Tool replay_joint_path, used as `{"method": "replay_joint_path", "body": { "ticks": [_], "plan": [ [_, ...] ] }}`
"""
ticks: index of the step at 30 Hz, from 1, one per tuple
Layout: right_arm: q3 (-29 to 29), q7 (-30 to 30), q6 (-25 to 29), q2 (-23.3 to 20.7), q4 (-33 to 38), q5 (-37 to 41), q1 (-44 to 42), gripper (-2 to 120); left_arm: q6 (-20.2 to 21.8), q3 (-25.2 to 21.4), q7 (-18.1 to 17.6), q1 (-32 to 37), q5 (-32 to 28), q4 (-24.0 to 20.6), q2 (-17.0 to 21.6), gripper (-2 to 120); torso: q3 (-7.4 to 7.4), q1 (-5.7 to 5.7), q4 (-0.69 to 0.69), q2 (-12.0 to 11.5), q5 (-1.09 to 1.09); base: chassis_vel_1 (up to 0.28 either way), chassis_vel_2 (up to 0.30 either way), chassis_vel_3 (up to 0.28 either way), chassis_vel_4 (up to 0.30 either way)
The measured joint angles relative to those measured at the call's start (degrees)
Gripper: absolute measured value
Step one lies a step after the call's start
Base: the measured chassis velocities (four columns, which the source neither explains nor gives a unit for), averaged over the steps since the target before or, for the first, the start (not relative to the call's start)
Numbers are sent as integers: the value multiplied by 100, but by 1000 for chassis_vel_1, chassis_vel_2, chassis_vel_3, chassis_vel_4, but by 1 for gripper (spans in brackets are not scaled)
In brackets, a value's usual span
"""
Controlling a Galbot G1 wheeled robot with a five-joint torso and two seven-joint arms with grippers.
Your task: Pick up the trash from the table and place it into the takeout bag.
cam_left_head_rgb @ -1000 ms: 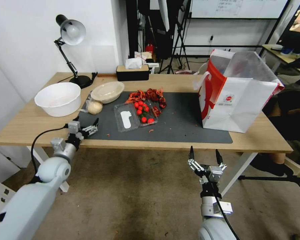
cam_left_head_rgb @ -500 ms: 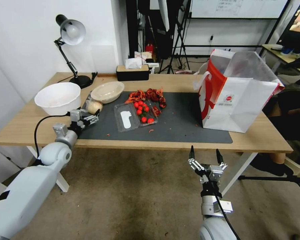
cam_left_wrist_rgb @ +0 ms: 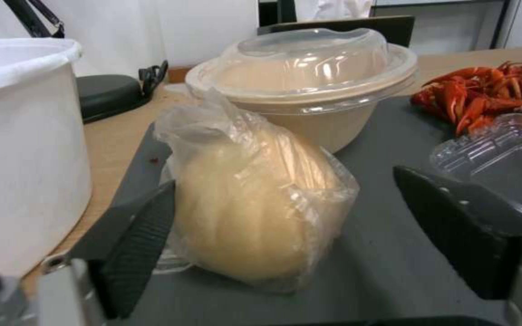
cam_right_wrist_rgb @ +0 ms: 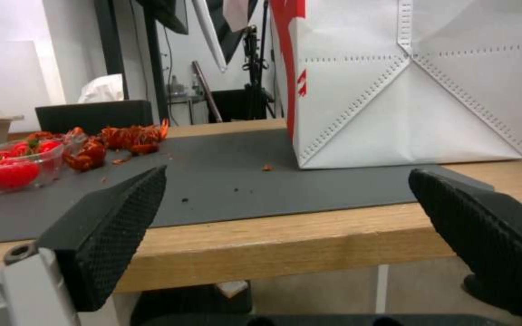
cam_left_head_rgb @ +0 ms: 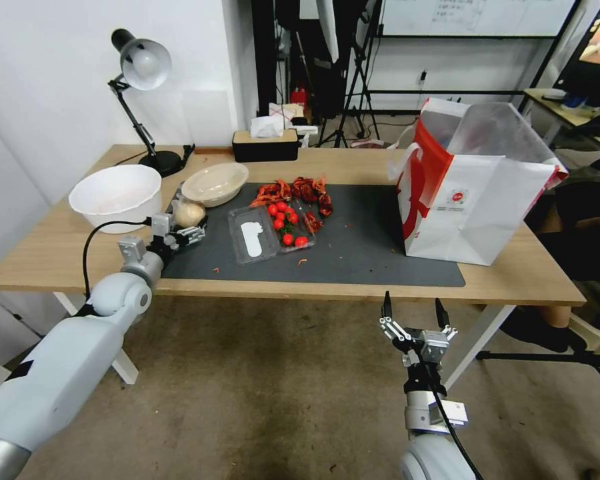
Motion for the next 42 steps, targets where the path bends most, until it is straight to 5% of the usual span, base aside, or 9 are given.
{"method": "replay_joint_path", "body": {
  "ticks": [6, 17, 35, 42],
  "plan": [
    [6, 4, 2, 11, -7, 2, 2, 100, 25, 85, -31, -114, 1, 121, -5, 74, 0, 0, 0, 0, 0, 0, 0, 0, 0],
    [10, 8, 7, 27, -11, 2, -3, 100, 148, 241, -33, -279, 25, 266, 12, 75, 0, 0, 0, 0, -1, 0, 0, 0, 0],
    [9, 13, 14, 46, -20, -8, -7, 100, -38, 127, 75, -140, 214, 167, 99, 10, 0, 0, -1, 0, -1, 0, 0, 0, 0],
    [6, 15, 14, 44, 5, -17, -9, 100, -88, -151, 375, 199, 367, -319, 491, 5, 0, 0, 1, 0, -1, 0, 0, 0, 0]
  ]
}}
